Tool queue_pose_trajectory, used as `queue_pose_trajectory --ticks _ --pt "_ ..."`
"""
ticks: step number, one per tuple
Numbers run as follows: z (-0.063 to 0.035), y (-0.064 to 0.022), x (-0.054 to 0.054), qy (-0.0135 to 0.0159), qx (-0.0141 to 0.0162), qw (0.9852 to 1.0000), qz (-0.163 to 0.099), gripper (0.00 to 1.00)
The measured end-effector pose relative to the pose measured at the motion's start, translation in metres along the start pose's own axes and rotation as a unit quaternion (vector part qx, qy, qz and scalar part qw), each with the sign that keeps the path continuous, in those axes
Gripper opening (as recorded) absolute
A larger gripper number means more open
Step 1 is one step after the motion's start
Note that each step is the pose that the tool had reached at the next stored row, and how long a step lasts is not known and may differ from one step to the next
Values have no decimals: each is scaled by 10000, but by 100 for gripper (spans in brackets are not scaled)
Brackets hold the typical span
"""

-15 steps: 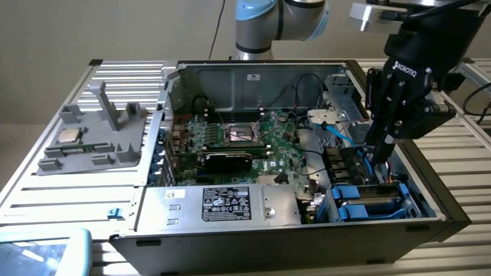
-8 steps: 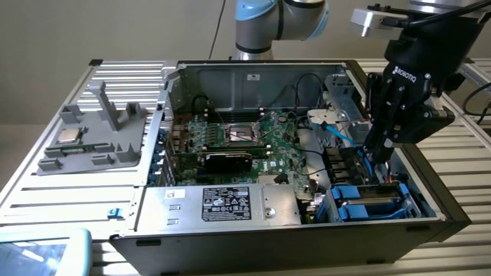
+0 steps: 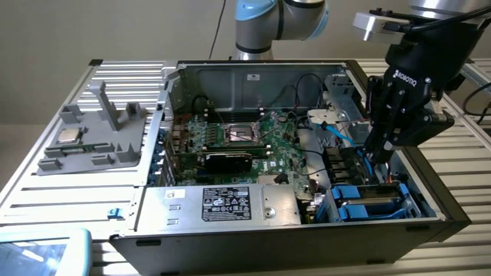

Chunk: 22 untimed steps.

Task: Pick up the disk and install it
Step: 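Insert the first disk wire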

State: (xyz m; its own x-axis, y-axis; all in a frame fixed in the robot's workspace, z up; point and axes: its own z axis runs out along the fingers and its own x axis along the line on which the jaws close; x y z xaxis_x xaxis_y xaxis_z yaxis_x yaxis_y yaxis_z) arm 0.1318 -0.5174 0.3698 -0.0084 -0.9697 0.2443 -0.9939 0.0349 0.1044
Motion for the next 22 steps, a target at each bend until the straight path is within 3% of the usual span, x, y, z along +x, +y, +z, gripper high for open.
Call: queue_pose_trajectory --ticks 10,11,12,13,22 --pt "20 -7 -5 2 -49 10000 -9 32" --pt "20 -7 -5 2 -52 10000 -10 23" --pt "21 -7 -5 2 -54 10000 -10 23" --pt "21 -7 -5 2 -56 10000 -11 17" --pt "21 -6 -5 2 -65 10000 -14 16"
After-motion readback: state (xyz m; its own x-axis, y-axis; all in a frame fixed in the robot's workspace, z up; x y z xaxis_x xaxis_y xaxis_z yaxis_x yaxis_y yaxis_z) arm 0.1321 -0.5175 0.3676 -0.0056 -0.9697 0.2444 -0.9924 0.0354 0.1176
